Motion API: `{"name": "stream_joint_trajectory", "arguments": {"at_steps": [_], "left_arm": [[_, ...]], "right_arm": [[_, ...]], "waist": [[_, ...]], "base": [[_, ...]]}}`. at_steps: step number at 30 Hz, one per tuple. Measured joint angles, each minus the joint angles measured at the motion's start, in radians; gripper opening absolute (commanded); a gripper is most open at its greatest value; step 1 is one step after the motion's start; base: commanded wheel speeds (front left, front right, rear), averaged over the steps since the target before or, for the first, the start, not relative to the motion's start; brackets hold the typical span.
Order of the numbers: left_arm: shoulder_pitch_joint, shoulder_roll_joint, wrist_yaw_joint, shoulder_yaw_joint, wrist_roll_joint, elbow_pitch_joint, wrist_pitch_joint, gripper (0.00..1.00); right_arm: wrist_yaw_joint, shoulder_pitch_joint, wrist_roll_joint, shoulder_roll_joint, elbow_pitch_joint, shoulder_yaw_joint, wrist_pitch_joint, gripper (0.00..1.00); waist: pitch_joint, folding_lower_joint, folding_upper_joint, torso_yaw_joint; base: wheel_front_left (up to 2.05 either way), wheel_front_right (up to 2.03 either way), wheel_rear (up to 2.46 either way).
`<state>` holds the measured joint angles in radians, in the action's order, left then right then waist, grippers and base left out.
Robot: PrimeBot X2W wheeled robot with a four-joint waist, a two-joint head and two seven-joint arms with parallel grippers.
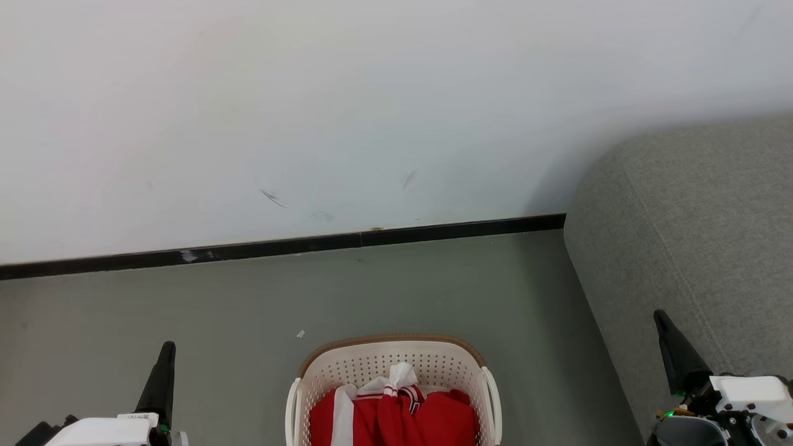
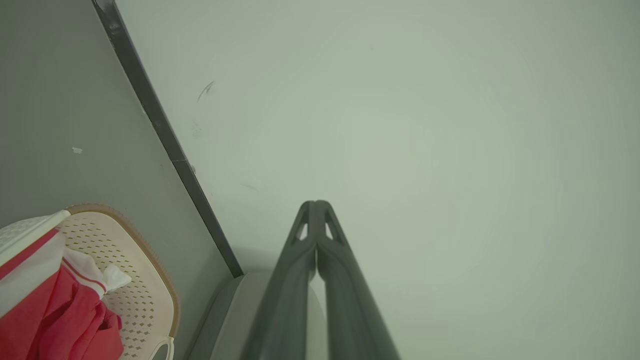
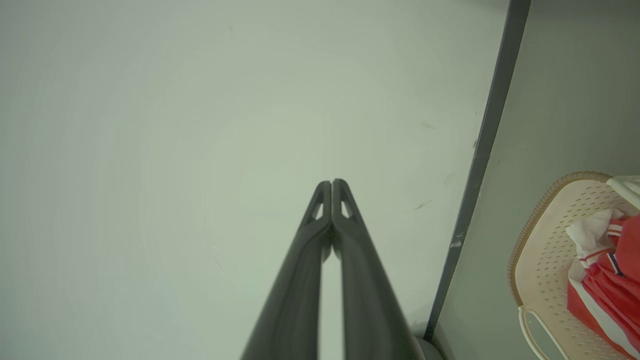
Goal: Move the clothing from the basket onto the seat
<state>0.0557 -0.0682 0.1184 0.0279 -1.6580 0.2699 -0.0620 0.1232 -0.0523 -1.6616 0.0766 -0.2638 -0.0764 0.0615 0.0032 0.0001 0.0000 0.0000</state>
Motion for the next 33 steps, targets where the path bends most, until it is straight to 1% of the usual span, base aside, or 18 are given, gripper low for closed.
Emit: {"name": "stream_joint_trajectory", "arguments": {"at_steps": [33], "left_arm": [[0.0,0.002,0.0,0.003,0.004,0.0,-0.007,0.0]], "right_arm": [[0.0,0.0,0.0,-0.001,0.0,-0.003,0.0,0.0]], "waist": [[0.0,0.0,0.0,0.0]], "base": [[0.0,0.0,0.0]]}}
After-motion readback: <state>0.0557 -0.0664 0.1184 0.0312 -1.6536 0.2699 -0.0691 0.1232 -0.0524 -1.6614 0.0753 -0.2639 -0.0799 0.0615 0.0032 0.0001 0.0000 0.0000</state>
